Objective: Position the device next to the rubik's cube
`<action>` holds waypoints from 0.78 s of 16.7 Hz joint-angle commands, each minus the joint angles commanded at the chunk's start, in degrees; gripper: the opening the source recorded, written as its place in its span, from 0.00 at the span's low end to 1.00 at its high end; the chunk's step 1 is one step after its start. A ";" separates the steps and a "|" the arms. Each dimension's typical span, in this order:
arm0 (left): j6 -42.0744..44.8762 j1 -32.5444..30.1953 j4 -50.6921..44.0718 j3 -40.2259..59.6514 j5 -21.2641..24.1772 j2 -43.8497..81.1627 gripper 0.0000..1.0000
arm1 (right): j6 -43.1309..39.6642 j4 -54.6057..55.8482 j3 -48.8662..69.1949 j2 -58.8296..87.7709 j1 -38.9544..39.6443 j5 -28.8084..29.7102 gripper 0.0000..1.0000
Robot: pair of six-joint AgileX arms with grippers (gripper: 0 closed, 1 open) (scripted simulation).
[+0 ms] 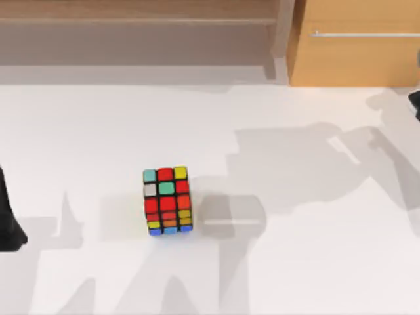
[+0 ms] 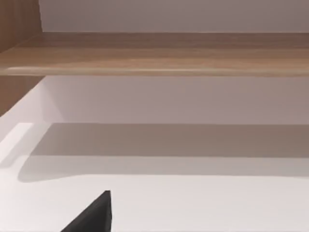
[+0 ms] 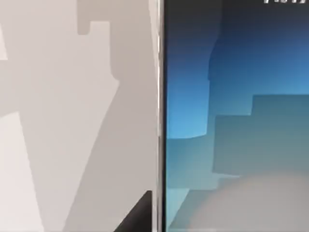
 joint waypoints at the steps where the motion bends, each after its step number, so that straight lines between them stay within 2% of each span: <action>1: 0.00 0.00 0.00 0.00 0.00 0.00 1.00 | 2.51 -0.68 1.13 -0.07 1.39 0.16 0.00; 13: 0.00 0.00 0.00 0.00 0.00 0.00 1.00 | 36.63 -8.83 11.09 3.50 21.70 1.18 0.00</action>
